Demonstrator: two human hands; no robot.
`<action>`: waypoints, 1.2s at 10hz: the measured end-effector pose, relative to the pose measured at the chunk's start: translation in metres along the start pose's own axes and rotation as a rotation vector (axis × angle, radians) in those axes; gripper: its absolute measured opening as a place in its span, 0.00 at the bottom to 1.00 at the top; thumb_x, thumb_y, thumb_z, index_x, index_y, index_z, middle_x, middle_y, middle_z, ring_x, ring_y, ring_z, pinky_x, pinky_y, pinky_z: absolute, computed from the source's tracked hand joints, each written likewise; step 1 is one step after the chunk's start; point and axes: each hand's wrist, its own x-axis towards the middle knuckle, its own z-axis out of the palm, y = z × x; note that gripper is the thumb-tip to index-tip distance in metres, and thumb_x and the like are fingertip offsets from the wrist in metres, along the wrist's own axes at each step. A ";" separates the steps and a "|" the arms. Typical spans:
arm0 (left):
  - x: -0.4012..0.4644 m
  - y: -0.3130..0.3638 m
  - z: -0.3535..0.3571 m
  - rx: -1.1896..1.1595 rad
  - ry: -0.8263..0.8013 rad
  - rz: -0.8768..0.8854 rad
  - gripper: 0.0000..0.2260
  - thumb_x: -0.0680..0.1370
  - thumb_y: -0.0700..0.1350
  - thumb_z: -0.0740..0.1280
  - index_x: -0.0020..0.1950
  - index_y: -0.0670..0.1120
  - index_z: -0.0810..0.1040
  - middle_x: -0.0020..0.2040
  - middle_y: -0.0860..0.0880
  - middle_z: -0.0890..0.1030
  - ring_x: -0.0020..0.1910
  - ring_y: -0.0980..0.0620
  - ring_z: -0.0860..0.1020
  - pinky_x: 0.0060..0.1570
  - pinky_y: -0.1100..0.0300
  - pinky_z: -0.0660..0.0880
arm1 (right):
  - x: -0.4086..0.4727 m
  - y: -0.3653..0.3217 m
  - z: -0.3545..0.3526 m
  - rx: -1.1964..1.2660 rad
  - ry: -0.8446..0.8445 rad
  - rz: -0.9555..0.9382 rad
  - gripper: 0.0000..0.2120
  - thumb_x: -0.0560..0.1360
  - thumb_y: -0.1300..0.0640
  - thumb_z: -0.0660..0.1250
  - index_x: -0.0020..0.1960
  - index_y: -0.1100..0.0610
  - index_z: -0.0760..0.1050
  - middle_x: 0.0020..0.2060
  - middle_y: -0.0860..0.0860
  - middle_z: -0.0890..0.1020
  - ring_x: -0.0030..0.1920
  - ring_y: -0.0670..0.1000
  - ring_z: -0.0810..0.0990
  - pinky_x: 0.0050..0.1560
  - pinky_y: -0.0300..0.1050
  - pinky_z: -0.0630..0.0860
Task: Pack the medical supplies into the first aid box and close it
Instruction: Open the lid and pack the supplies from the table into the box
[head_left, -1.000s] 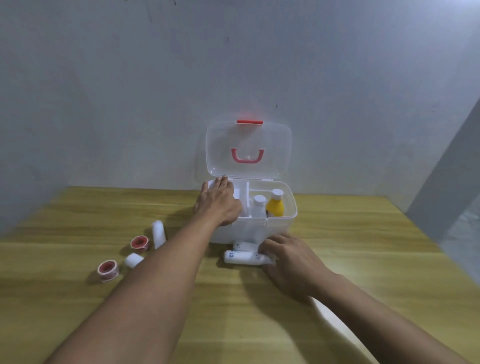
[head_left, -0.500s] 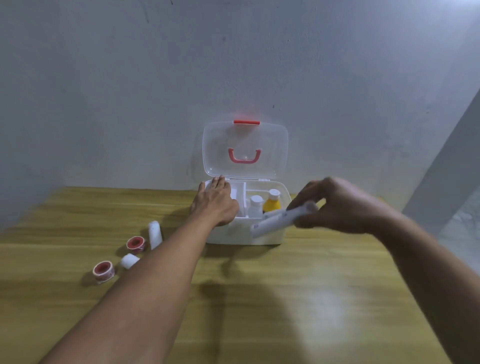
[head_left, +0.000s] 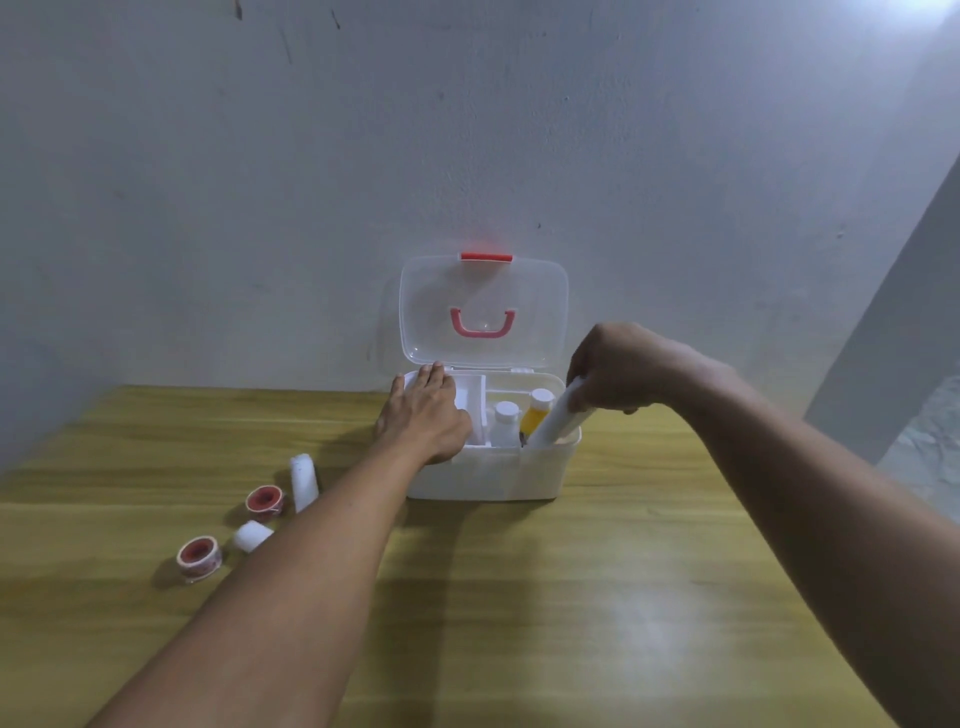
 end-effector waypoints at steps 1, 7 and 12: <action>0.000 0.000 0.000 0.000 -0.002 0.004 0.28 0.78 0.46 0.49 0.78 0.41 0.49 0.80 0.45 0.48 0.79 0.49 0.47 0.76 0.47 0.44 | 0.007 -0.009 0.010 -0.037 0.031 0.012 0.10 0.68 0.53 0.72 0.45 0.58 0.83 0.39 0.54 0.83 0.35 0.56 0.84 0.35 0.51 0.84; 0.001 -0.002 0.002 -0.004 0.011 0.005 0.29 0.78 0.47 0.49 0.78 0.41 0.50 0.80 0.45 0.48 0.79 0.49 0.47 0.77 0.47 0.45 | 0.010 -0.015 0.038 0.003 -0.006 -0.040 0.14 0.66 0.55 0.78 0.50 0.57 0.81 0.43 0.57 0.85 0.34 0.56 0.86 0.31 0.43 0.80; 0.000 -0.001 0.001 -0.032 0.024 0.016 0.28 0.78 0.46 0.49 0.77 0.41 0.51 0.80 0.45 0.49 0.79 0.49 0.48 0.77 0.47 0.45 | 0.019 0.015 0.058 0.328 0.317 0.012 0.11 0.71 0.65 0.66 0.50 0.56 0.81 0.46 0.50 0.82 0.51 0.52 0.80 0.49 0.44 0.75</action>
